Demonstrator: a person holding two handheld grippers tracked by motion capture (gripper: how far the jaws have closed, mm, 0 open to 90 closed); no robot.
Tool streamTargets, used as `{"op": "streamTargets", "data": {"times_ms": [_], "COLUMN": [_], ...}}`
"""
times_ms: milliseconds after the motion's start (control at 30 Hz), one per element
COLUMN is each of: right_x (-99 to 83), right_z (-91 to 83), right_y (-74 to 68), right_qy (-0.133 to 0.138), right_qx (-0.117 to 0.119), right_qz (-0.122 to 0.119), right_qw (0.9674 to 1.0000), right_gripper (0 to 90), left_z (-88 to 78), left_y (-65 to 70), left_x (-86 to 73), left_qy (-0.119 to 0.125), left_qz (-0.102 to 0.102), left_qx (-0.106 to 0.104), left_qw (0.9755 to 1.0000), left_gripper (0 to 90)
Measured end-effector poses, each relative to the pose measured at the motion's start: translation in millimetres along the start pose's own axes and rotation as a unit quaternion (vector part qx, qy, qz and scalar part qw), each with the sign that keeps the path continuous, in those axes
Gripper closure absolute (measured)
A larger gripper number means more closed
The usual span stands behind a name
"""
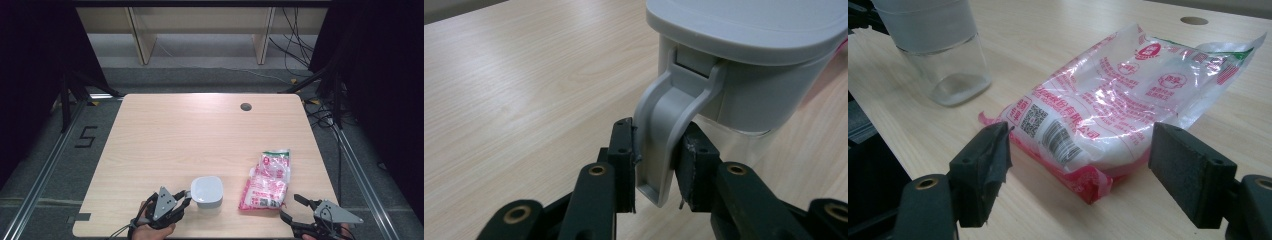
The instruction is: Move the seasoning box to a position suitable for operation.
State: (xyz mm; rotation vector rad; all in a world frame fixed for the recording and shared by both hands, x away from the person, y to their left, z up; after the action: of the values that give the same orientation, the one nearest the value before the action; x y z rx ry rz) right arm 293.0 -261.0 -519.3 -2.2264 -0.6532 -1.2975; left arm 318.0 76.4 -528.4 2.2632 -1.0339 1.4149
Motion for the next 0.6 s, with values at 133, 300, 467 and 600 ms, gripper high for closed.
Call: {"op": "streamTargets", "data": {"times_ms": [133,300,467,600], "right_x": [0.0,-0.5,-1.5,-0.1], "right_z": [-0.4,-0.1,1.3,0.0], "right_y": [0.7,2.7,2.9,3.0], "right_qy": [0.001,0.001,0.001,0.008], "right_qx": [-0.002,0.004,0.004,0.000], "right_qz": [-0.002,-0.015,-0.001,0.002], "right_qw": [1.0000,0.9999,1.0000,1.0000], "right_gripper": [25.7,25.7,25.7,25.7], "left_z": [2.1,3.6,6.9,6.8], "left_y": [7.1,7.9,14.1,13.7], "left_x": [2.3,3.1,5.8,5.7], "left_qy": [0.004,0.003,0.008,0.012], "left_qz": [0.003,0.001,0.002,-0.014], "left_qx": [-0.007,-0.008,-0.018,-0.031], "left_qw": [1.0000,1.0000,0.9998,0.9993], "left_gripper": [70.3,70.3,70.1,68.2]}}
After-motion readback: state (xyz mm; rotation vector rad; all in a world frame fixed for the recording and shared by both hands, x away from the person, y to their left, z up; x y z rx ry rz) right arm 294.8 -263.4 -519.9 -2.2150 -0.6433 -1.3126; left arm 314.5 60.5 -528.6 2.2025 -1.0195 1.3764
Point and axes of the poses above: each handheld gripper's, and its own axes: z roughly forward along the jaws, x roughly out of its top, y roughly to its right, the point moved 8 cm from there along z, roughly forward along the jaws, and after that the axes turned 7 degrees about z, right-handed, at the moved point
